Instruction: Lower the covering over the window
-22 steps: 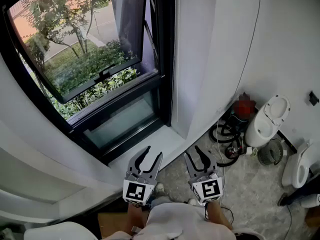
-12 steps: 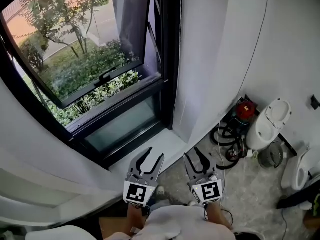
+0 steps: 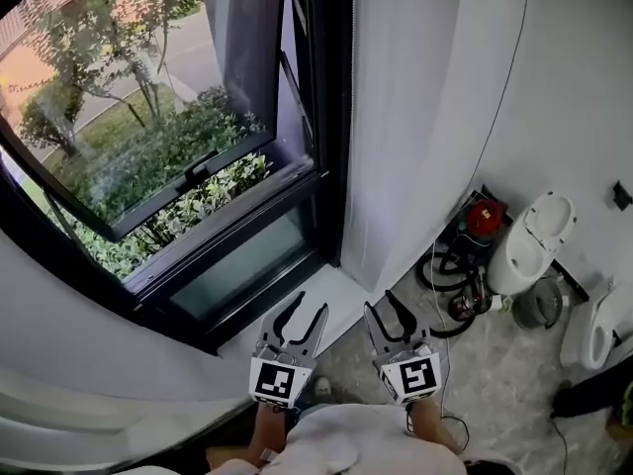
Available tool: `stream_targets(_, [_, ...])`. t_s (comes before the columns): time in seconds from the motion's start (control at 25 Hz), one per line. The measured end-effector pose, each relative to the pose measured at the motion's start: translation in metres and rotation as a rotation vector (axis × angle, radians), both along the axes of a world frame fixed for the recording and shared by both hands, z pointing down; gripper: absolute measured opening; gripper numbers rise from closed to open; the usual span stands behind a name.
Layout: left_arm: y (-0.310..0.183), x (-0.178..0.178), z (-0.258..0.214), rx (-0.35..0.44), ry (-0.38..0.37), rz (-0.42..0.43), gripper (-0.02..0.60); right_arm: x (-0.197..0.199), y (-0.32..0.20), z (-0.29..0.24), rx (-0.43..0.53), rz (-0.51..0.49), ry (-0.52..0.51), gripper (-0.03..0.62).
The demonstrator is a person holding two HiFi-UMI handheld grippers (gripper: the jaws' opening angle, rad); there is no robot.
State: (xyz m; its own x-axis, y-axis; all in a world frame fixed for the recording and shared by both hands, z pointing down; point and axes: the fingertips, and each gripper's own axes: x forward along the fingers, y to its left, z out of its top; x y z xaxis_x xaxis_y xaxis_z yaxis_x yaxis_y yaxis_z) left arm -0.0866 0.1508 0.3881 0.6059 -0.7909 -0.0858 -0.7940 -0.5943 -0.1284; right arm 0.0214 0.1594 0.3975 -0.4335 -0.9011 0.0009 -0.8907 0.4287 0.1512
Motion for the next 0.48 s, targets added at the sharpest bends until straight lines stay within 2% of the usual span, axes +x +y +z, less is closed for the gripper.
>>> stream_targets(0.48, [-0.055, -0.021, 0.006, -0.022, 0.014, 0.054, 0.169, -0.027, -0.046, 0.003, -0.012, 0.060, 0.005, 0.155])
